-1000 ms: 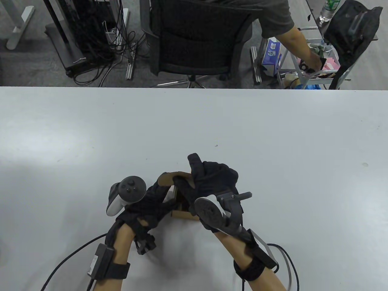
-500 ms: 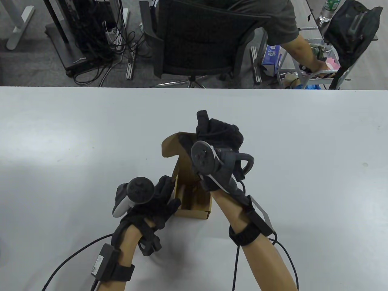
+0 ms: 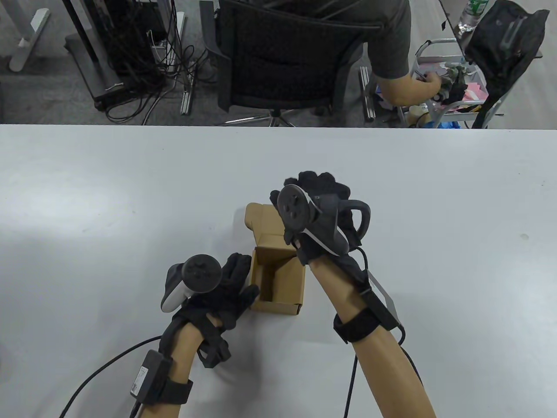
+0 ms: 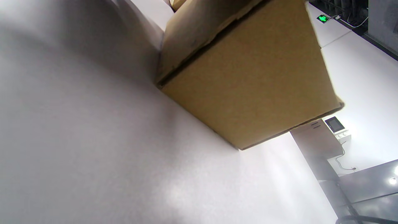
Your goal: Fully disassemble small mailer box
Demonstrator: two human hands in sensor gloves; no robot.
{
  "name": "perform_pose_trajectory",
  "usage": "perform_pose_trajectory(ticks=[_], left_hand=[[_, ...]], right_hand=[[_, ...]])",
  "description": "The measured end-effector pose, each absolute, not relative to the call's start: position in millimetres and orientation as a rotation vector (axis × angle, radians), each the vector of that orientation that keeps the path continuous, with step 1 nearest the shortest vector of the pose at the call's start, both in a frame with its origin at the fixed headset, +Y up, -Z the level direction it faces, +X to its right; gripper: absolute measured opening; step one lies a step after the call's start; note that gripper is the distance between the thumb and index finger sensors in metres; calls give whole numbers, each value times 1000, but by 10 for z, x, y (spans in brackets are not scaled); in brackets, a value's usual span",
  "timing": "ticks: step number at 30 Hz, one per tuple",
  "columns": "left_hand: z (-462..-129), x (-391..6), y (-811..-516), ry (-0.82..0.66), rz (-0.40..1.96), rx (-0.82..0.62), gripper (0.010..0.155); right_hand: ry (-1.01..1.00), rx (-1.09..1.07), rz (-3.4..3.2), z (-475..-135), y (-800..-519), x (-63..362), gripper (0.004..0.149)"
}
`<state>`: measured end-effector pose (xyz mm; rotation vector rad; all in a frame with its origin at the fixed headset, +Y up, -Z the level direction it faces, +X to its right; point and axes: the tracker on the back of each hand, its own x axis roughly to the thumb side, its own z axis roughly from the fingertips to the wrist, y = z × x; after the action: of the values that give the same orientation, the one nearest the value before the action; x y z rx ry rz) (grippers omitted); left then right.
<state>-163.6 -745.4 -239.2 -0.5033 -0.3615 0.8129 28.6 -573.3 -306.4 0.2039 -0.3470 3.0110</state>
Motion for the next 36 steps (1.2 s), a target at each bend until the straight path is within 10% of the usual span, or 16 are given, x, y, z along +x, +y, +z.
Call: perform_pose_trajectory(ticks=[6, 19, 36], left_hand=[[-2393, -1642, -7453, -361, 810, -504, 85], [-2394, -1652, -7452, -357, 804, -510, 84], [-2387, -1656, -7459, -356, 801, -520, 85]], right_hand=[[157, 323, 3147, -3126, -6223, -134, 58], [524, 380, 3091, -3044, -6666, -499, 59], [635, -14, 2983, -3030, -6725, 706, 72]])
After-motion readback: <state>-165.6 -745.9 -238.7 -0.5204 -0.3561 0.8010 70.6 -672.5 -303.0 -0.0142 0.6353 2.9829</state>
